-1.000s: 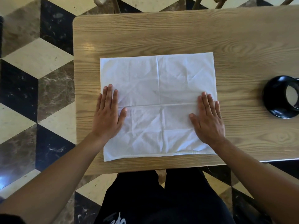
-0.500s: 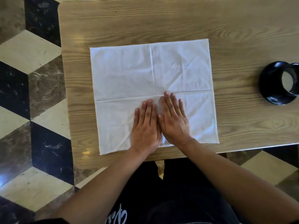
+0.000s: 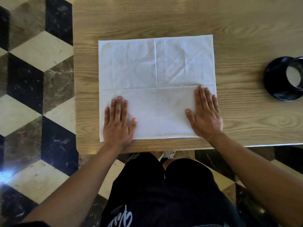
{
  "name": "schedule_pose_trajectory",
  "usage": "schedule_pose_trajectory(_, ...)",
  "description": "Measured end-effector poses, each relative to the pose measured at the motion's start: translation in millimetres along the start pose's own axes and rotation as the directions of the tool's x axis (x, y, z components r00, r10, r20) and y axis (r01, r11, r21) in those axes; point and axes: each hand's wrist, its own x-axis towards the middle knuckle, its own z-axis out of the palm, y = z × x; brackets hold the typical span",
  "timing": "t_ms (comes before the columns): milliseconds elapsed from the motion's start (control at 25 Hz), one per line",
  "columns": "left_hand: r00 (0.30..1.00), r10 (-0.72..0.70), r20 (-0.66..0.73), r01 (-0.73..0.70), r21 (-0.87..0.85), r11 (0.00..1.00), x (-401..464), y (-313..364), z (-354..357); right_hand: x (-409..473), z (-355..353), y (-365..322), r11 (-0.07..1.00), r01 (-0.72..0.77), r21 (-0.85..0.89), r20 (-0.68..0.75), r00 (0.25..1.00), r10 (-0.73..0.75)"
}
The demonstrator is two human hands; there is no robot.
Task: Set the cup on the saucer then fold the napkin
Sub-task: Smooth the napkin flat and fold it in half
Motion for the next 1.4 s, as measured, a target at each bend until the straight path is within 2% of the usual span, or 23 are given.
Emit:
schedule_pose_trajectory(160,0.996,-0.078,0.040,0.079,-0.021,0.997,-8.3,-10.7,-2.1,-2.0,-6.8,18.9,1.000,-0.003,0.003,0.068,0.998,0.003)
schedule_pose_trajectory(400,0.985,-0.064,0.160,0.078,-0.083,0.994,-15.7,-10.9,-14.0,-0.4,-15.9,17.4,1.000,0.006,-0.008,0.149,0.989,-0.005)
schedule_pose_trajectory(520,0.970,-0.097,0.222,0.122,-0.103,0.987,-20.3,-14.9,-28.1,-3.0,-22.2,25.0,1.000,0.020,-0.018,0.185,0.983,-0.016)
schedule_pose_trajectory(600,0.958,-0.143,0.247,0.177,-0.122,0.977,-25.9,-18.8,-37.6,-6.8,-26.9,30.1,0.999,-0.032,0.017,0.192,0.981,0.029)
schedule_pose_trajectory(680,0.959,-0.178,0.220,0.212,-0.143,0.967,-32.4,-22.9,-46.5,-16.0,-31.9,33.6,0.986,-0.132,0.101,0.137,0.984,0.117)
schedule_pose_trajectory(720,0.976,-0.145,0.161,0.168,-0.136,0.976,-36.8,-24.4,-49.6,-22.9,-34.6,34.6,0.981,-0.138,0.134,0.082,0.988,0.128)
schedule_pose_trajectory(800,0.999,0.036,0.034,-0.033,-0.093,0.995,-48.2,-29.1,-51.4,-37.8,-40.0,36.4,0.988,-0.032,0.150,0.020,0.999,0.029)
schedule_pose_trajectory(880,0.972,0.236,-0.010,-0.236,-0.065,0.970,-63.3,-36.9,-50.5,-54.3,-43.7,35.6,0.989,0.073,0.128,0.070,0.994,-0.082)
schedule_pose_trajectory(920,0.956,0.294,0.002,-0.293,-0.064,0.954,-68.2,-39.8,-51.3,-60.9,-45.7,35.8,0.989,0.093,0.111,0.108,0.989,-0.105)
schedule_pose_trajectory(1160,0.958,0.285,0.018,-0.284,-0.046,0.958,-75.7,-57.7,-49.3,-76.3,-51.8,43.0,0.986,0.061,0.154,0.241,0.966,-0.097)
schedule_pose_trajectory(1280,0.945,0.325,0.030,-0.325,-0.005,0.946,-73.5,-72.6,-48.0,-74.3,-51.8,46.5,0.980,0.104,0.170,0.170,0.976,-0.133)
schedule_pose_trajectory(1400,0.934,0.339,0.111,-0.342,0.008,0.940,-71.3,-83.4,-47.1,-71.8,-51.4,46.7,0.979,0.142,0.149,0.091,0.983,-0.156)
